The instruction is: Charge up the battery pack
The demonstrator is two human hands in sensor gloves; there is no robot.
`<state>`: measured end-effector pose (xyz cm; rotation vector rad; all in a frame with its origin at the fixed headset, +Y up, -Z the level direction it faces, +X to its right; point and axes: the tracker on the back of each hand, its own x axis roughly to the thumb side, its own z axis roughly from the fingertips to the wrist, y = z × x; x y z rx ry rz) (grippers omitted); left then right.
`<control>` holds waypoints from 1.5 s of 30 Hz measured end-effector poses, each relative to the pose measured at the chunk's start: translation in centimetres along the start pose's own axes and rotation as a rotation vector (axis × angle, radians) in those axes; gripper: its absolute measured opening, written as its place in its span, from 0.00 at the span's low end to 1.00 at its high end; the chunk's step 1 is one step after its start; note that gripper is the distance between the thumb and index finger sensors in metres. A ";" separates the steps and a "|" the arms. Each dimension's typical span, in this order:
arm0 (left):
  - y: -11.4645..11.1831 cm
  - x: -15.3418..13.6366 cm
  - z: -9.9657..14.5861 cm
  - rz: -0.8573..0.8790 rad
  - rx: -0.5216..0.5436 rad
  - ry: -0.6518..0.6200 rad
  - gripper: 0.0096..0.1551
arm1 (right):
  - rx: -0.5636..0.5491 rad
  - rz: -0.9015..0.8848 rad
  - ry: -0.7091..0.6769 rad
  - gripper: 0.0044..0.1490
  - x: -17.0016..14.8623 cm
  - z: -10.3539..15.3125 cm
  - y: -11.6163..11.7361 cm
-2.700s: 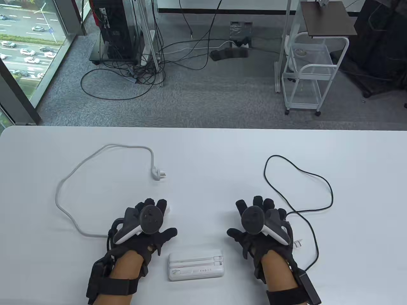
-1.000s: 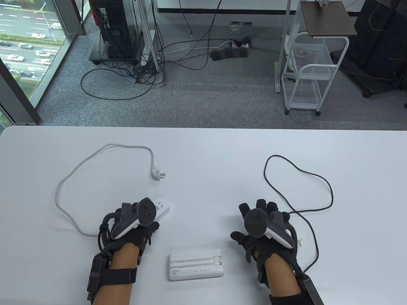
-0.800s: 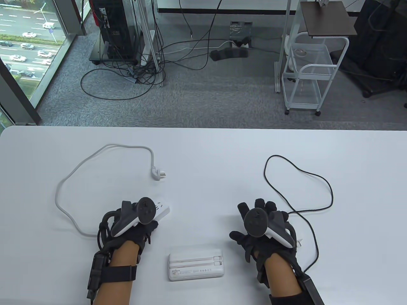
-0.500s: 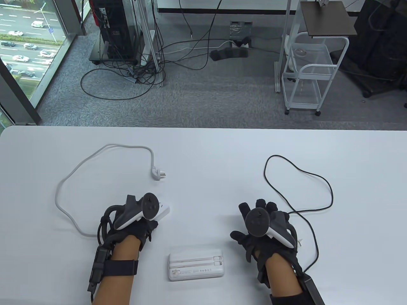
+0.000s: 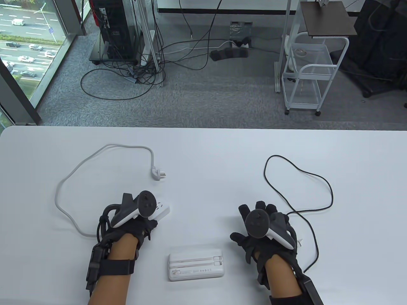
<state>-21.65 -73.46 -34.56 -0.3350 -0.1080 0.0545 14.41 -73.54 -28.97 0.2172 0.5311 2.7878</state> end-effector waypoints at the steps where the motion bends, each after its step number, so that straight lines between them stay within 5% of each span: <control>1: 0.0 0.0 0.0 0.001 -0.001 -0.002 0.53 | 0.002 -0.002 0.002 0.56 -0.1 0.0 0.0; 8: 0.8 0.6 0.4 0.055 0.032 -0.049 0.53 | -0.001 -0.023 0.008 0.56 -0.4 0.3 0.0; 19: 1.7 9.8 1.3 -0.120 -0.019 -0.296 0.53 | 0.011 -0.064 0.004 0.56 -0.6 0.4 0.0; 26: 1.5 13.4 0.9 -0.226 -0.065 -0.341 0.54 | 0.010 -0.108 0.015 0.56 -1.4 0.5 -0.2; 45: -0.4 13.8 0.1 -0.288 -0.135 -0.318 0.57 | 0.019 -0.085 0.020 0.56 -1.1 0.5 -0.1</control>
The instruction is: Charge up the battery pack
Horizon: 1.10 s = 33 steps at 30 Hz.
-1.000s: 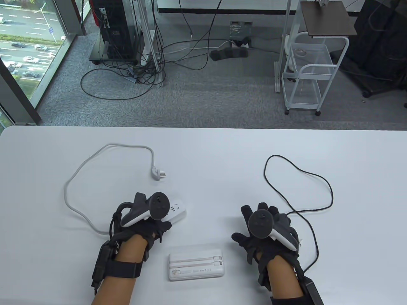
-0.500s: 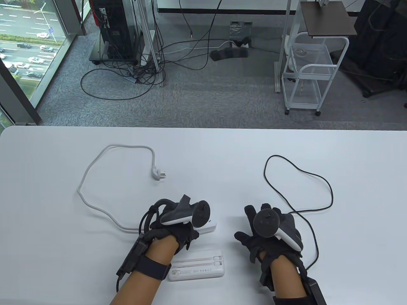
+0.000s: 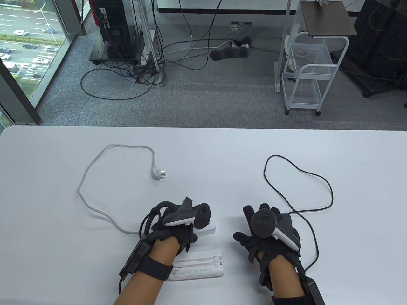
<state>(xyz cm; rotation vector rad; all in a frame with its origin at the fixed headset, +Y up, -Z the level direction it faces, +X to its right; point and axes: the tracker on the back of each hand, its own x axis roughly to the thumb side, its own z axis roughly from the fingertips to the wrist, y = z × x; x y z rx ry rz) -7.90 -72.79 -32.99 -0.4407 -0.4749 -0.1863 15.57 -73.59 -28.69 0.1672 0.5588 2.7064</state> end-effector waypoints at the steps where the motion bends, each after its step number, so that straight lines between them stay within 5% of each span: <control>1: 0.0 0.0 0.0 0.000 0.003 0.001 0.57 | 0.001 0.001 0.001 0.56 0.0 0.0 0.0; 33: 0.1 -0.2 1.7 0.035 0.047 0.013 0.61 | -0.007 -0.039 -0.017 0.56 -0.2 0.1 -0.4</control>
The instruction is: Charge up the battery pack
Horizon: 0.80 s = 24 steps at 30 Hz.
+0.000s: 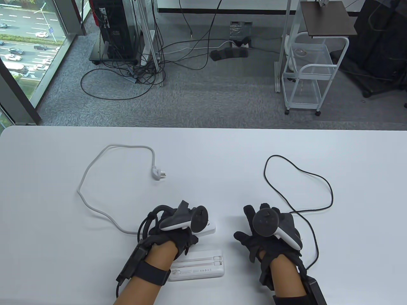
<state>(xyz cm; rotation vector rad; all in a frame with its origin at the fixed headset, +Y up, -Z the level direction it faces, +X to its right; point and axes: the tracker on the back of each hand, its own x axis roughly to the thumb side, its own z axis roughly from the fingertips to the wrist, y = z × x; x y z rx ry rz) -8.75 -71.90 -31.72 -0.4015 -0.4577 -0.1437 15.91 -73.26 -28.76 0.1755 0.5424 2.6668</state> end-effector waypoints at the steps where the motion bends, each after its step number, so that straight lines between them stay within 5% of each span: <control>1: 0.3 -0.1 0.5 0.000 0.016 0.001 0.60 | -0.007 -0.004 0.001 0.56 -0.1 0.0 -0.1; 9: 0.0 -1.7 4.4 0.104 0.093 -0.002 0.59 | -0.123 0.033 0.081 0.56 -0.7 0.2 -1.3; 14: -0.8 -3.8 4.6 0.217 0.089 0.013 0.59 | -0.271 0.078 0.222 0.54 -2.7 0.3 -2.4; 24: -1.2 -4.0 4.0 0.236 0.076 -0.006 0.58 | -0.291 0.238 0.403 0.48 -4.6 -0.6 -1.8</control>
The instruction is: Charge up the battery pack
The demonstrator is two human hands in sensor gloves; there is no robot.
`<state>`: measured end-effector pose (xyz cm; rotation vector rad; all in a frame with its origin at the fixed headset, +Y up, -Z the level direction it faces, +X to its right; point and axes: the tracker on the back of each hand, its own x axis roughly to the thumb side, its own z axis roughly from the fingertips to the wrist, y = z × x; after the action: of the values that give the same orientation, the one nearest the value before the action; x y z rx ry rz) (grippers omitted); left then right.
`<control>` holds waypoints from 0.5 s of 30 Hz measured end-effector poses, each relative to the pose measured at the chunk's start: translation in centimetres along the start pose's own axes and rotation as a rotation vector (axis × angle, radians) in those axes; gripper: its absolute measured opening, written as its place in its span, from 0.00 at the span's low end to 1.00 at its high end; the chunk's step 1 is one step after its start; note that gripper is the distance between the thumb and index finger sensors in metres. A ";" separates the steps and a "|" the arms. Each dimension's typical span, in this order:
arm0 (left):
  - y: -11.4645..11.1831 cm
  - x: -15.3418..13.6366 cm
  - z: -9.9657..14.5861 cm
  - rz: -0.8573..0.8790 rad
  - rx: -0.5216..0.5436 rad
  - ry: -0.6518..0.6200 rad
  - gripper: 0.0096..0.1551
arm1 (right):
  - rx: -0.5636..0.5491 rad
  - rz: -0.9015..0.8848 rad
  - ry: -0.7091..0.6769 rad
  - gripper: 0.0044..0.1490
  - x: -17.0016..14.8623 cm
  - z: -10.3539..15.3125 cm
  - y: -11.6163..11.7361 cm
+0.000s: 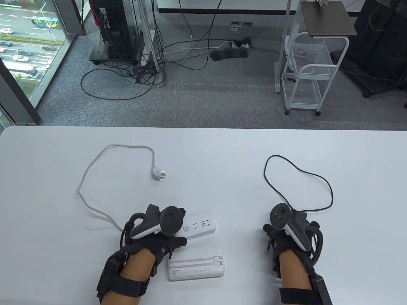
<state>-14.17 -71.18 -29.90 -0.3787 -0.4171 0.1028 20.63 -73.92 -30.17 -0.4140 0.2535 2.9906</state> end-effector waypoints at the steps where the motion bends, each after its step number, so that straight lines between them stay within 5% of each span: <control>1: 0.0 0.0 0.0 -0.001 -0.004 0.000 0.58 | -0.006 0.016 0.006 0.47 0.1 0.0 0.1; 5: 0.1 0.1 0.1 0.004 0.014 -0.006 0.58 | -0.054 0.108 0.036 0.41 0.5 0.1 0.3; 9: -0.1 0.1 0.0 0.003 0.009 -0.010 0.58 | 0.041 0.193 0.115 0.44 0.2 -0.2 0.9; 15: -0.2 0.0 -0.2 0.005 0.004 -0.002 0.58 | 0.005 0.152 0.131 0.39 -0.6 -0.3 0.8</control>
<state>-14.03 -71.43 -30.01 -0.3758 -0.4178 0.1086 21.18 -74.83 -30.20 -0.6185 0.3179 3.1131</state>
